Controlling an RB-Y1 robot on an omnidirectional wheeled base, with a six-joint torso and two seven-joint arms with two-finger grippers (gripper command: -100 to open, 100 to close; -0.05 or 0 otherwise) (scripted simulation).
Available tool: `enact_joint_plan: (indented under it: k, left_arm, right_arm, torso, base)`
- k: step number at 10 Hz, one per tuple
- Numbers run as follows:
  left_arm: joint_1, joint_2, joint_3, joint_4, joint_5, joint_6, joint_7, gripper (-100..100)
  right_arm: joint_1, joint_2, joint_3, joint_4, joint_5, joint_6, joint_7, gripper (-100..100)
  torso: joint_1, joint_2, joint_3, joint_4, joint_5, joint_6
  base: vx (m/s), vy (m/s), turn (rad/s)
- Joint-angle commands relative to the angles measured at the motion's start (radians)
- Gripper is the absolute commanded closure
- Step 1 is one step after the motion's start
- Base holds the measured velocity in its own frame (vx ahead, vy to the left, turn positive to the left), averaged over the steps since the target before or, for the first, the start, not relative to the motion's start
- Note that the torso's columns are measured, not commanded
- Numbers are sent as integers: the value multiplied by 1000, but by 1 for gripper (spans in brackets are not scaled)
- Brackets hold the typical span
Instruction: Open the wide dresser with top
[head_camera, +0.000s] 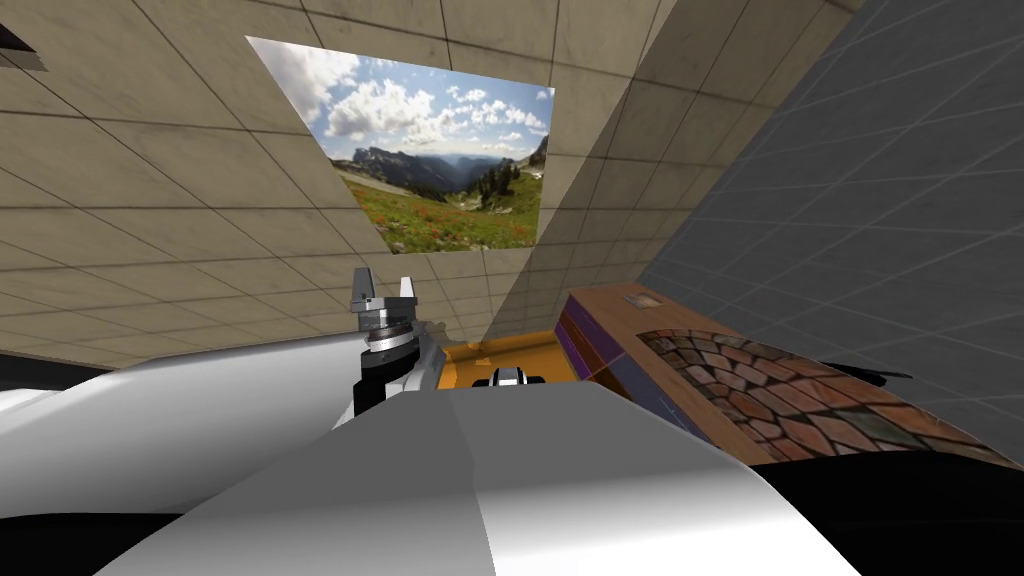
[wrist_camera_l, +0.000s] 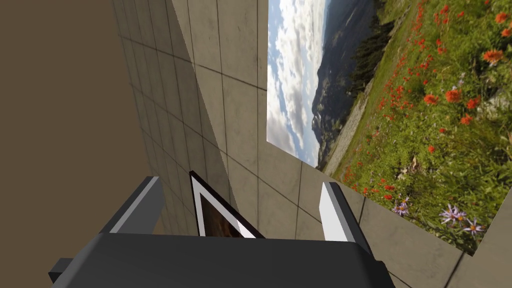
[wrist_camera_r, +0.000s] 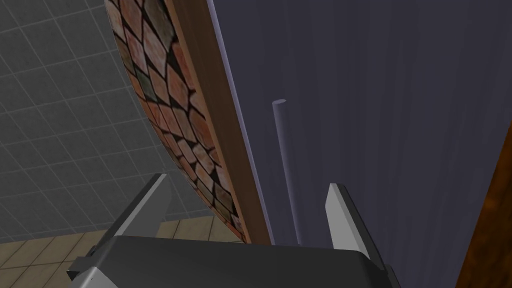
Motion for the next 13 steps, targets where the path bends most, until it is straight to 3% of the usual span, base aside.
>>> enact_joint_plan:
  k: [1,2,8,9,10,13]
  left_arm:
    - [0,0,0,0,0,0,0,0]
    - [0,0,0,0,0,0,0,0]
    - [0,-1,-1,0,0,0,0,0]
    - [0,0,0,0,0,0,0,0]
    - [0,0,0,0,0,0,0,0]
    - [0,0,0,0,0,0,0,0]
  right_arm:
    - [0,0,0,0,0,0,0,-100]
    - [0,-1,0,0,0,0,0,100]
    - [16,-5,0,-24,0,-7,6,100]
    - [14,-4,0,-19,1,-4,5,-100]
    - [13,-3,0,-17,1,-3,5,-100]
    - [7,-1,-1,-8,3,1,3,-100]
  torso:
    - [4,2,2,1,1,0]
    - [5,3,2,1,1,0]
    - [-2,0,1,0,-1,0]
    - [-8,0,0,0,-2,0]
    - [-15,0,0,0,-4,0]
    - [-3,2,2,1,-1,0]
  base:
    - [5,-18,1]
    - [3,-7,0]
    - [-19,160,-11]
    - [13,-81,3]
    - [30,-145,16]
    - [15,-178,8]
